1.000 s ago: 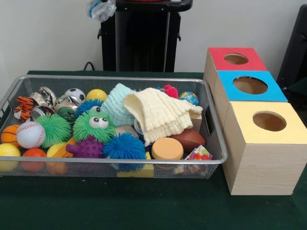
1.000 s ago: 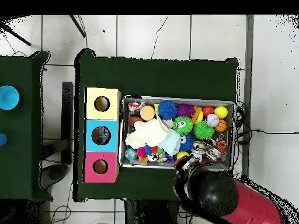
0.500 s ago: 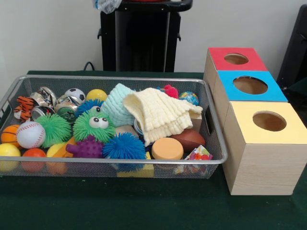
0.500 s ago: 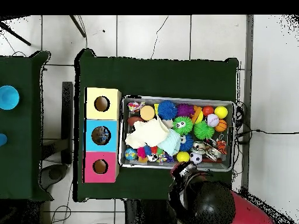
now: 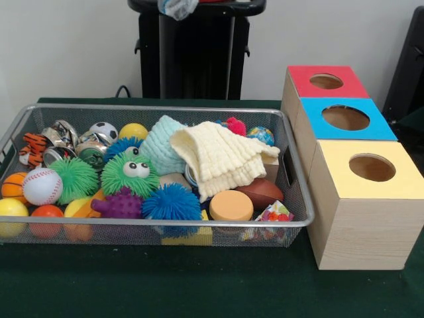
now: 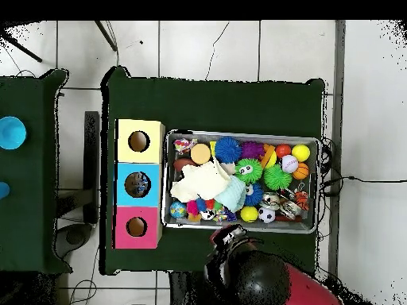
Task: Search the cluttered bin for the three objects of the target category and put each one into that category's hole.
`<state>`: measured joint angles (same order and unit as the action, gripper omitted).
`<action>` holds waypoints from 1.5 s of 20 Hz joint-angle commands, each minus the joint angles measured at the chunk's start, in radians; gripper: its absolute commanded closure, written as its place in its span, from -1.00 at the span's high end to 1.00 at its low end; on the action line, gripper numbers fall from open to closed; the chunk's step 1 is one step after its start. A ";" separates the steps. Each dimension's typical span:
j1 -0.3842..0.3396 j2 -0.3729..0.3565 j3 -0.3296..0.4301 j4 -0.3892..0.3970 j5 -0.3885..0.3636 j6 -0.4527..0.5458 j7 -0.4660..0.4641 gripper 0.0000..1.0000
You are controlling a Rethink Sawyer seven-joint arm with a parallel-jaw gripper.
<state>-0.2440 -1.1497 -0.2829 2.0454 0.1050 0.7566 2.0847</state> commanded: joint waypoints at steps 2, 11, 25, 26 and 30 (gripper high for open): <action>0.017 0.127 0.019 0.150 0.138 -0.186 0.347 -1.00; 0.179 0.148 -0.047 0.179 0.220 -0.214 0.550 -1.00; 0.332 0.129 -0.187 0.158 0.262 -0.107 0.660 -1.00; 0.333 0.122 -0.202 0.148 0.248 -0.083 0.652 -1.00; 0.335 0.066 -0.305 0.055 0.141 0.107 0.589 -1.00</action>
<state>0.0999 -1.0469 -0.4654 2.1895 0.3240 0.6148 2.4777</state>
